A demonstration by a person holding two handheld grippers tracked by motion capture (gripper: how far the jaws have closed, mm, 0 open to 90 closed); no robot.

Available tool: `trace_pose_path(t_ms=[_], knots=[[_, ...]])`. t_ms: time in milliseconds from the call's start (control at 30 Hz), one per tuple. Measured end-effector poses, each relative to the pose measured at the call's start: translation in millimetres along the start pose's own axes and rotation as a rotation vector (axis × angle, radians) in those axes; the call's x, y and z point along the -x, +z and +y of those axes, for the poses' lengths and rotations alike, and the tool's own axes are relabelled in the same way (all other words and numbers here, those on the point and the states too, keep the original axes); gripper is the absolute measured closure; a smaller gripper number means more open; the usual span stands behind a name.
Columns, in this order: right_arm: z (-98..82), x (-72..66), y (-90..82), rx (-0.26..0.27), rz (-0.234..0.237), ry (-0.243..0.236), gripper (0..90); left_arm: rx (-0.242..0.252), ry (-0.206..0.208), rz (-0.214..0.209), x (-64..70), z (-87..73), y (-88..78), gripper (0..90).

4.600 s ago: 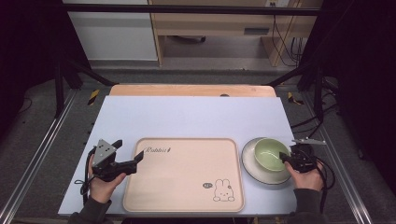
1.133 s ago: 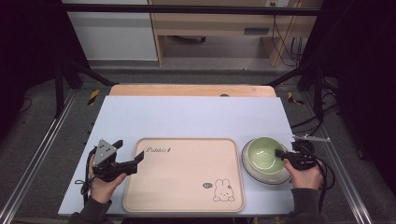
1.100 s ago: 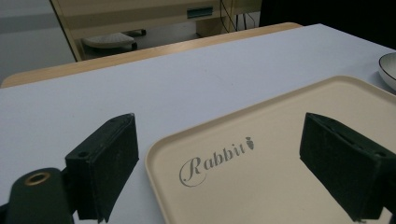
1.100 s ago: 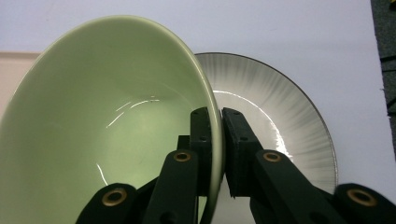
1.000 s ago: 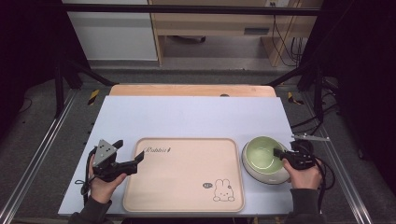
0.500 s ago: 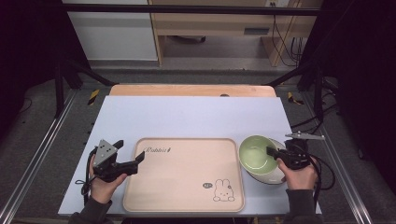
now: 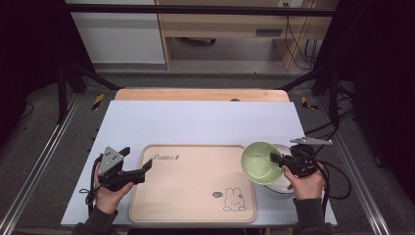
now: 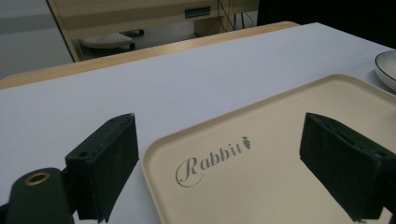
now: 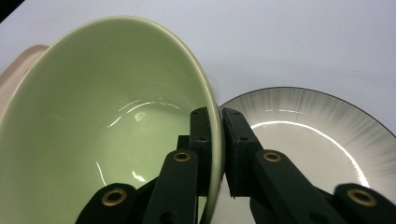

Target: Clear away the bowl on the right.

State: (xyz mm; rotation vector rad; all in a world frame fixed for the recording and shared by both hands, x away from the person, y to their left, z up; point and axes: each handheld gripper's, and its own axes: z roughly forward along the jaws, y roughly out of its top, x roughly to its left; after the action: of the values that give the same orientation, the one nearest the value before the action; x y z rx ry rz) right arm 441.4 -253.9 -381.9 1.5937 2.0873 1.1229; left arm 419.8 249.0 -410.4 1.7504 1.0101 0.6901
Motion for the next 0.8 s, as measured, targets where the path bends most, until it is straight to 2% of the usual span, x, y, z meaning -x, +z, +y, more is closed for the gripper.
trace_pose_path(t_ms=[267, 800], knots=[[3.7, -8.2, 1.9, -0.001, 0.016, -0.021, 83.3, 0.000, -0.001, 0.000, -0.1, 0.0, 0.0, 11.3], [21.5, -40.4, 16.8, -0.006, 0.077, -0.089, 83.2, 0.002, 0.000, -0.006, 0.7, 0.2, -0.7, 11.1]])
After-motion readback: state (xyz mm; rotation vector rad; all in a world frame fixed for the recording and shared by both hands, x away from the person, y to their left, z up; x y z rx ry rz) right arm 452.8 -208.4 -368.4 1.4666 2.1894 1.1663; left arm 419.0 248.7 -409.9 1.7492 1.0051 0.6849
